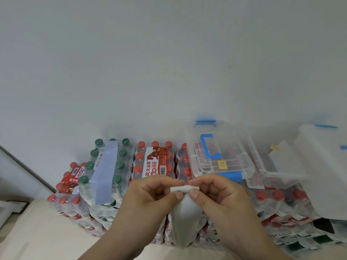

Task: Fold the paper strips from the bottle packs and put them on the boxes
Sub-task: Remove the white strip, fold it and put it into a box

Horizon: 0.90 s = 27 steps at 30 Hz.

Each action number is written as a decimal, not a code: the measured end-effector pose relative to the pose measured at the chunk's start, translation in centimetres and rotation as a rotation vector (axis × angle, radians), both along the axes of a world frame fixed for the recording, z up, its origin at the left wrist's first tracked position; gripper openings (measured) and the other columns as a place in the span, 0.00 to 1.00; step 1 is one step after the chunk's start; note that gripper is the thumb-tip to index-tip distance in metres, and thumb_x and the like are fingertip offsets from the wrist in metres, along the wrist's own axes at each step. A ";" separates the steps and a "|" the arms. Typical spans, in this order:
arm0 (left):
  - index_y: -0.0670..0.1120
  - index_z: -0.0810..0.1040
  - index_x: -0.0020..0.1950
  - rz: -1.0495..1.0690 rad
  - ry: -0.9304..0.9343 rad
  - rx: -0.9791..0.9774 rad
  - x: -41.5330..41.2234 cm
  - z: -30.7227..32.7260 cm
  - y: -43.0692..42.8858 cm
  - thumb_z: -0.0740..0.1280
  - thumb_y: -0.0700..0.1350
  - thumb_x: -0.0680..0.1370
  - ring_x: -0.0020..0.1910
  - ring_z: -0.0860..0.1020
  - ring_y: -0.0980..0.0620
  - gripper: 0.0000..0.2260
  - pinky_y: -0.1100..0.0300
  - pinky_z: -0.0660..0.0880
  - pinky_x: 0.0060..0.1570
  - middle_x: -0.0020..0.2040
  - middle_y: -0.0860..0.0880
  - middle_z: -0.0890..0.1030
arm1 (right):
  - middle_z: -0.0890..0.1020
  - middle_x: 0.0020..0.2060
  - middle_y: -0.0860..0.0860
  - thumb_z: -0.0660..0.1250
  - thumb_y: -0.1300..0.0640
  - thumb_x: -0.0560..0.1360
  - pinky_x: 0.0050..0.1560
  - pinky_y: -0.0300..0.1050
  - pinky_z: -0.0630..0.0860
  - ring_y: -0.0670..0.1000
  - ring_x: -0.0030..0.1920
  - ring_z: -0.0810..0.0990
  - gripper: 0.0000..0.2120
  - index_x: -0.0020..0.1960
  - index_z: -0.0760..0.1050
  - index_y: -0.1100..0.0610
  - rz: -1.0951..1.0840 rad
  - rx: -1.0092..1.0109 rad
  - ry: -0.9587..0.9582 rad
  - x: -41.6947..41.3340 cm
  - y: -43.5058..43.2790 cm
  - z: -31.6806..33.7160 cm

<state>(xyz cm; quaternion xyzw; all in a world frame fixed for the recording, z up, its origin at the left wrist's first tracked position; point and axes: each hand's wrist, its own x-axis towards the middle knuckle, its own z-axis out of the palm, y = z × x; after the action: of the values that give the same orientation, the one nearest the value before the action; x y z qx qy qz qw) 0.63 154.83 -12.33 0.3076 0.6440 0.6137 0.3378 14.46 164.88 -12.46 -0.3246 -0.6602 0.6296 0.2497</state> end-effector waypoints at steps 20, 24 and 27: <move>0.55 0.88 0.41 0.043 0.041 0.024 0.9 0.6 0.9 0.77 0.37 0.67 0.37 0.83 0.49 0.11 0.50 0.83 0.43 0.37 0.47 0.86 | 0.89 0.39 0.47 0.77 0.56 0.69 0.54 0.54 0.83 0.47 0.44 0.88 0.08 0.47 0.82 0.50 -0.263 -0.080 0.000 -0.1 -0.6 -0.2; 0.54 0.87 0.40 0.062 0.091 0.033 1.3 0.9 0.9 0.77 0.38 0.68 0.34 0.80 0.53 0.10 0.53 0.81 0.39 0.34 0.48 0.84 | 0.89 0.39 0.46 0.77 0.54 0.67 0.47 0.40 0.82 0.45 0.44 0.88 0.05 0.42 0.86 0.48 -0.335 -0.096 0.076 -0.4 -1.3 0.1; 0.54 0.87 0.40 0.060 0.099 0.056 1.4 1.2 0.8 0.77 0.41 0.66 0.30 0.76 0.56 0.08 0.59 0.78 0.33 0.31 0.50 0.82 | 0.89 0.42 0.45 0.75 0.50 0.63 0.45 0.36 0.82 0.44 0.46 0.87 0.08 0.42 0.87 0.44 -0.322 -0.109 0.121 -0.4 -1.4 0.6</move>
<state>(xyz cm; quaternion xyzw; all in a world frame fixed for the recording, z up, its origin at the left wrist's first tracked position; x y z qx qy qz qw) 2.07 155.62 -11.17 0.3275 0.6514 0.6254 0.2780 14.06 163.50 -11.82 -0.4008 -0.5483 0.6348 0.3685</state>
